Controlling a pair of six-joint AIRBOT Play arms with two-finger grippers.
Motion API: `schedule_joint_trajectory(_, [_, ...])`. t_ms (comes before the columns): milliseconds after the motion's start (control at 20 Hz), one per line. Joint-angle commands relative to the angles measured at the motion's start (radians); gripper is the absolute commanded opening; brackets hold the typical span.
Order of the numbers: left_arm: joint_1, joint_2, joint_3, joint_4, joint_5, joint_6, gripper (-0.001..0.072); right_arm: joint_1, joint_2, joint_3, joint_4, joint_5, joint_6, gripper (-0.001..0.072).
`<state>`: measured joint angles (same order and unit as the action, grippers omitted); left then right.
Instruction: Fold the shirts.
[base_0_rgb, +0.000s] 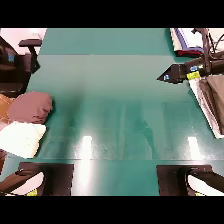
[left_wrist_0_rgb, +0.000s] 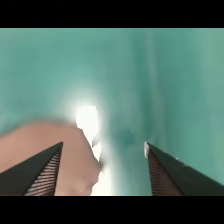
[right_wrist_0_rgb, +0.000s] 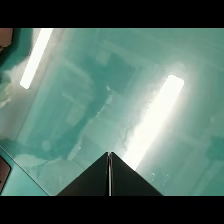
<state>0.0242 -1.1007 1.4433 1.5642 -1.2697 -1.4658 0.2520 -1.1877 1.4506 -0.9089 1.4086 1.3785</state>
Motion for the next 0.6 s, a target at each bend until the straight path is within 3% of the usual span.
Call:
schedule_joint_trajectory(0, [0.111, 0.003, -0.205, 0.055, 0.078, -0.019, 0.0602, 0.0, -0.001, 0.001, 0.001, -0.003, 0.0, 0.0016])
schedule_joint_trajectory(200, [0.171, -0.029, -0.48, 0.055, 0.278, -0.041, 0.0602, 0.0, -0.001, 0.001, 0.0, -0.003, 0.0, 0.0016])
schedule_joint_trajectory(400, [0.178, -0.091, -0.538, 0.052, 0.274, -0.085, 0.0592, 0.0, -0.001, 0.001, 0.0, -0.014, 0.0, 0.0016])
schedule_joint_trajectory(450, [0.178, -0.088, -0.529, 0.052, 0.267, -0.102, 0.0279, 0.0, -0.001, 0.001, 0.0, -0.024, 0.0, 0.0016])
schedule_joint_trajectory(500, [0.178, -0.084, -0.509, 0.052, 0.258, -0.102, 0.0024, 0.0, -0.001, 0.001, 0.0, -0.042, 0.0, 0.0016])
schedule_joint_trajectory(550, [0.178, -0.075, -0.476, 0.052, 0.244, -0.105, 0.0027, 0.0, -0.001, 0.001, 0.001, -0.06, 0.0, 0.0016])
